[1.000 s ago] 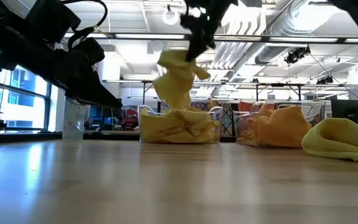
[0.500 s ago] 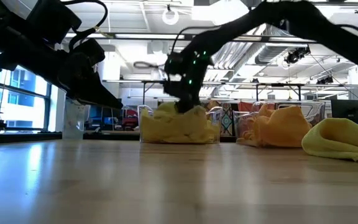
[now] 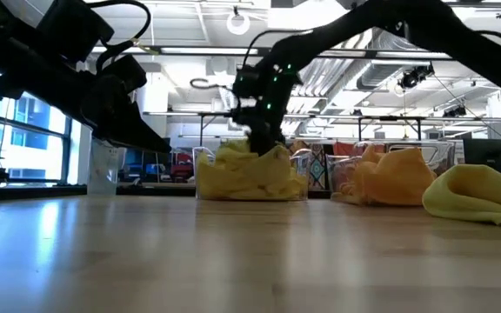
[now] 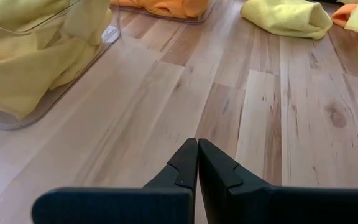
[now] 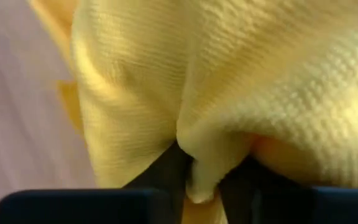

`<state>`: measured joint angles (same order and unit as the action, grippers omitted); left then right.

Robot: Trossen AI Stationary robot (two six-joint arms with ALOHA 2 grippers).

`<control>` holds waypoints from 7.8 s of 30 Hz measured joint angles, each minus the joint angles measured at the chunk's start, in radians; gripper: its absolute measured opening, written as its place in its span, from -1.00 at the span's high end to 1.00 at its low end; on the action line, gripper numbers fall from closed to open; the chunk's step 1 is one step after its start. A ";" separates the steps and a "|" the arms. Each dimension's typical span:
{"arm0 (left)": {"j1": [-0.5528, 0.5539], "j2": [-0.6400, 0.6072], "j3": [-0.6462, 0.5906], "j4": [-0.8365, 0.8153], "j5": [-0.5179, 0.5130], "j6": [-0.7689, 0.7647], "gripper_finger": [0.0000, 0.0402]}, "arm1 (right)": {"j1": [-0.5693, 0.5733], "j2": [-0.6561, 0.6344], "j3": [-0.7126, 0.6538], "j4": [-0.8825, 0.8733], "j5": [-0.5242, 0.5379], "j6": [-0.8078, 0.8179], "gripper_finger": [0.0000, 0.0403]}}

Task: Sort microfiber towel by color & place in baskets
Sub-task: Put the yellow microfiber towel into the left transparent bin

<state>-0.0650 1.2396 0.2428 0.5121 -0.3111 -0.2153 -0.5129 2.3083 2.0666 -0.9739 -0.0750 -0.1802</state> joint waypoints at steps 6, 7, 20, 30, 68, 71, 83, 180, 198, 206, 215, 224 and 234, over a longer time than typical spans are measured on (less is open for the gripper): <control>0.000 0.000 0.000 0.000 0.000 0.000 1.00 | 0.000 -0.090 0.000 -0.039 -0.001 0.015 0.36; 0.000 0.000 0.000 0.000 0.000 0.000 1.00 | 0.000 -0.105 0.000 -0.046 -0.001 0.022 0.33; 0.000 0.000 0.000 0.006 0.001 -0.001 1.00 | -0.002 -0.114 -0.041 0.246 0.050 0.190 0.45; 0.000 0.000 0.000 0.006 0.001 0.000 1.00 | 0.030 0.035 -0.043 0.256 0.031 0.300 0.91; -0.014 0.000 0.000 -0.066 -0.026 -0.040 1.00 | 0.133 -0.251 -0.043 0.046 0.187 0.188 1.00; -0.028 0.000 0.000 -0.067 -0.026 -0.044 1.00 | 0.135 -0.361 -0.256 0.203 0.187 0.215 1.00; -0.050 0.000 0.000 -0.055 -0.026 -0.072 1.00 | 0.125 -0.744 -0.832 0.600 0.197 0.259 1.00; -0.048 0.000 0.000 -0.100 -0.012 -0.105 1.00 | 0.190 -0.518 -0.952 0.877 0.097 0.383 0.28; -0.048 0.000 0.000 -0.106 -0.040 -0.097 1.00 | 0.516 -0.956 -1.259 0.749 0.408 0.696 0.28; -0.048 0.000 0.000 -0.105 -0.041 -0.088 1.00 | 0.779 -1.117 -1.362 0.665 0.472 1.060 0.28; -0.048 0.000 0.000 -0.125 -0.041 -0.088 1.00 | 1.052 -1.118 -1.268 0.349 0.540 1.493 0.43; -0.048 0.000 0.000 -0.127 -0.040 -0.085 1.00 | 1.182 -1.118 -1.234 0.132 0.348 1.858 0.60; -0.048 0.000 0.000 -0.127 -0.040 -0.076 1.00 | 1.210 -1.117 -1.253 -0.139 0.432 1.942 0.61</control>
<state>-0.1127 1.2396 0.2424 0.3851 -0.3515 -0.2914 0.6971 1.1908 0.8135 -1.1130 0.3565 1.7615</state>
